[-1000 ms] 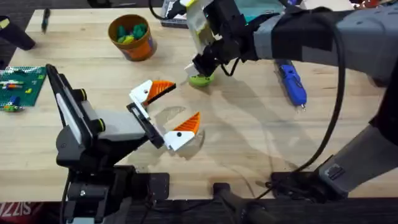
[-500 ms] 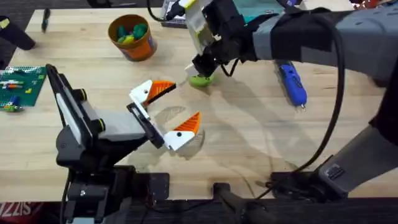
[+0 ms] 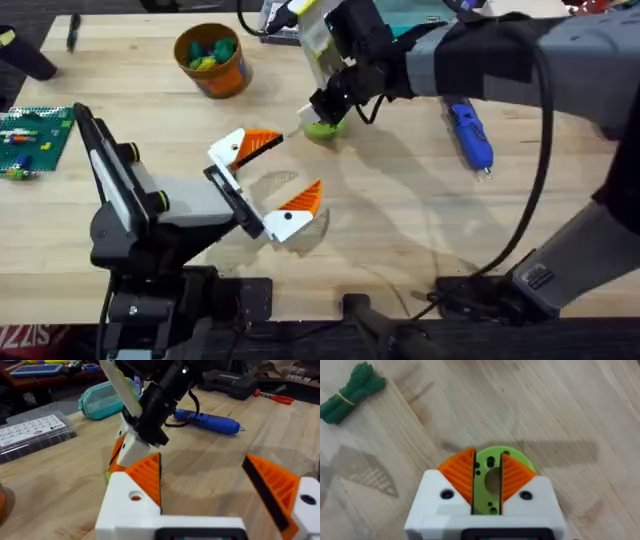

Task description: Pick up the gripper from the table and insert it into the empty holder that is missing its gripper. Then pick up a screw, insert it into the mounting hole, and use the screwdriver to tighten it. Finally, clean up the table by picking up the vegetable and placing it into the bucket.

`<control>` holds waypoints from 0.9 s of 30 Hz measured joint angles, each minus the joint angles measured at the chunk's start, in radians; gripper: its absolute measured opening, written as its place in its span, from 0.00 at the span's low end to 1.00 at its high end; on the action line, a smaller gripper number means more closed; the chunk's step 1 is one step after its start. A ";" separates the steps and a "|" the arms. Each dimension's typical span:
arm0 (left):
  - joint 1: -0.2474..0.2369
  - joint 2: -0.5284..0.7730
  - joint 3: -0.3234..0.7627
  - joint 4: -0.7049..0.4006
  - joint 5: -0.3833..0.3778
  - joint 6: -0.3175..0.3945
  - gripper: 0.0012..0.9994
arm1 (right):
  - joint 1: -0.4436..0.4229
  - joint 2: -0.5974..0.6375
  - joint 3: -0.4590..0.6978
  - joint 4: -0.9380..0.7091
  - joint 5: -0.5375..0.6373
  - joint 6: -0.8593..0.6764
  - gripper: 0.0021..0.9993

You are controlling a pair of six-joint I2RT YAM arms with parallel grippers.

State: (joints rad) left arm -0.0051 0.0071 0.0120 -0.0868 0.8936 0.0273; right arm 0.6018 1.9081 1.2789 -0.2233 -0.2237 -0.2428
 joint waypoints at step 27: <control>0.000 0.000 0.000 0.000 0.000 0.000 0.99 | -0.001 0.025 0.005 0.002 0.009 0.000 0.00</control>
State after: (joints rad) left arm -0.0051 0.0071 0.0120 -0.0871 0.8936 0.0273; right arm 0.6010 1.9331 1.2839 -0.2211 -0.2149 -0.2424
